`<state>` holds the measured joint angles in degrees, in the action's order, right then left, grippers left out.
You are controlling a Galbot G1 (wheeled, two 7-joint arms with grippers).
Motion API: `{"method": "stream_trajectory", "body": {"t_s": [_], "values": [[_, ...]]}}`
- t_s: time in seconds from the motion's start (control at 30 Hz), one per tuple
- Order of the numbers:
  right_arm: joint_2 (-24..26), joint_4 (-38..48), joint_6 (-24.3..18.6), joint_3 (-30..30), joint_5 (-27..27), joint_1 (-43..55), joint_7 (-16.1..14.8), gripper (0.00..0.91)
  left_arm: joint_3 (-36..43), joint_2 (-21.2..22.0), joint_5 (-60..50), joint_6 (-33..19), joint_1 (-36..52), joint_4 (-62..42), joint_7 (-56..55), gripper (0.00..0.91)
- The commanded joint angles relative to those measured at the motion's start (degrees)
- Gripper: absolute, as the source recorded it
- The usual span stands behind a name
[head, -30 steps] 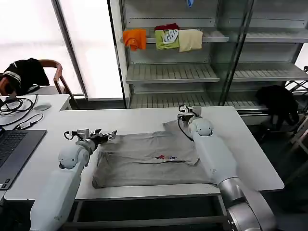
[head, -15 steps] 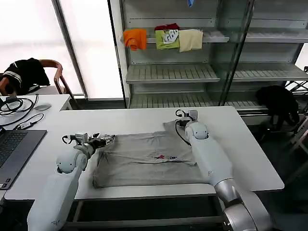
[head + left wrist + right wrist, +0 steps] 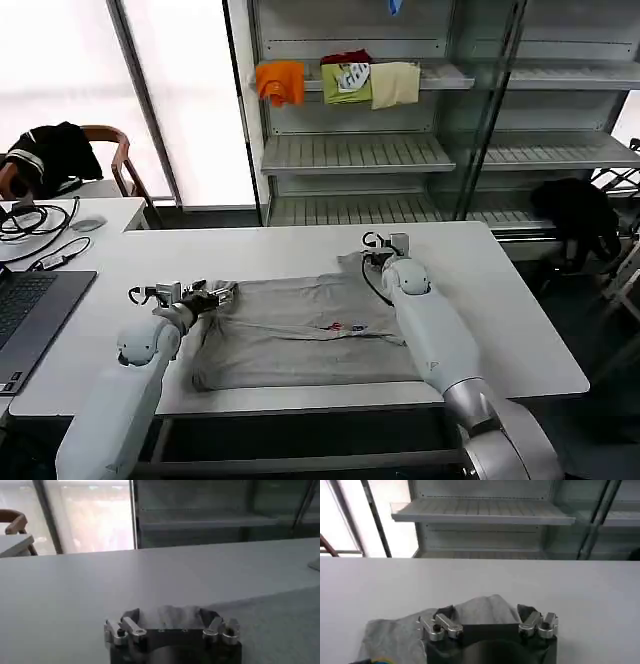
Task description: Fold and organize the clothes.
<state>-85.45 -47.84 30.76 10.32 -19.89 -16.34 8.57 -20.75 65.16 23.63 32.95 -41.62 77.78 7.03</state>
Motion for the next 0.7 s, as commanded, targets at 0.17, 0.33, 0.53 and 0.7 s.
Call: {"method": "stream_trajectory", "body": {"t_s": [0.17, 0.33, 0.53, 0.7], "values": [[0.2, -2.0, 0.8, -0.1, -0.2, -1.4, 0.8, 0.0, 0.5, 0.5, 0.0, 0.2, -1.6, 1.5, -0.1, 0.02], [0.9, -2.7, 1.0, -0.1, -0.8, -1.8, 1.1, 0.0, 0.7, 1.0, 0.0, 0.2, -1.7, 1.8, -0.3, 0.02], [1.6, -4.5, 1.1, 0.4, -1.8, -2.9, 1.3, 0.0, -0.1, 1.8, 0.1, 0.2, -1.8, 2.4, -0.6, 0.01], [2.6, -8.5, 1.1, 0.8, -2.9, -4.1, 1.3, 0.0, -0.5, 1.8, 0.8, 0.2, -1.8, 4.5, -0.9, 0.01]]}}
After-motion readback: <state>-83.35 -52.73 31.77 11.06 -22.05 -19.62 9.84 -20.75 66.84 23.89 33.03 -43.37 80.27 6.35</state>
